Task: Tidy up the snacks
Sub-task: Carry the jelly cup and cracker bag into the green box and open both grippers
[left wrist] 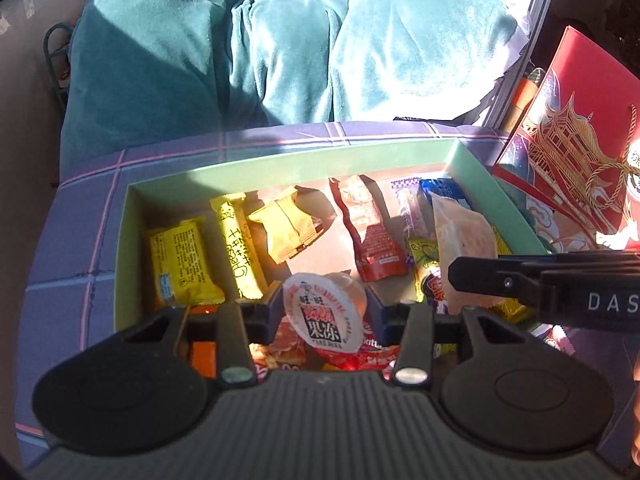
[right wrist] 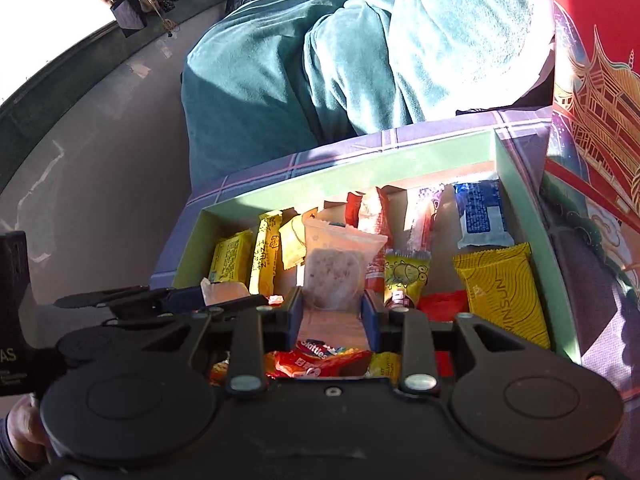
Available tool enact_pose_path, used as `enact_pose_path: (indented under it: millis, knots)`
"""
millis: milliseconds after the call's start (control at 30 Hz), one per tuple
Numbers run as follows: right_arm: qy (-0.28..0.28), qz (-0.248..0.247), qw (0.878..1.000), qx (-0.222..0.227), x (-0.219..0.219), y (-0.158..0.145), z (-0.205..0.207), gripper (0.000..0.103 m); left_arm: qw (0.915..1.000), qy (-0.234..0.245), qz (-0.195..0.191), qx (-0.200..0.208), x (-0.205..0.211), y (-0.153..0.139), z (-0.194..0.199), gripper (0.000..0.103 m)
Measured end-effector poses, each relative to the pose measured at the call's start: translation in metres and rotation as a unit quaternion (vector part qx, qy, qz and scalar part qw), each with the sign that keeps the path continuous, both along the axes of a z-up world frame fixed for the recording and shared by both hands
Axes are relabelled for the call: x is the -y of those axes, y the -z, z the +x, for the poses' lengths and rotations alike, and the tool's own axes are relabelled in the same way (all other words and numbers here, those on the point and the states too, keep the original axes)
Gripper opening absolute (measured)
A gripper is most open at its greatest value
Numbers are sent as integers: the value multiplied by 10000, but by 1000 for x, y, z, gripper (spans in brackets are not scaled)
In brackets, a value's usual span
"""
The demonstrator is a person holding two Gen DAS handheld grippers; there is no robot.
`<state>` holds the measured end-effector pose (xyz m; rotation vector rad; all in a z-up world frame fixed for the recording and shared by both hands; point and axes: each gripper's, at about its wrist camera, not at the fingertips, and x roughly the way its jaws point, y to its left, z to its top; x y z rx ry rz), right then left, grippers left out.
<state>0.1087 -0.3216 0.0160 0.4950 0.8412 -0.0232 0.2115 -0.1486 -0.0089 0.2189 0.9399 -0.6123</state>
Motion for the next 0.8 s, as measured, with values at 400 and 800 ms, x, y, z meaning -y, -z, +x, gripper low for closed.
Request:
enact_pose_path:
  millis: [400, 800]
  knots:
    - [352, 74, 9991, 245, 12, -2, 4, 96, 9979, -460, 226, 386, -1, 1, 14, 103]
    - [478, -128, 9985, 249, 7, -9, -30, 103, 9989, -375, 165, 230, -11, -3, -26, 103]
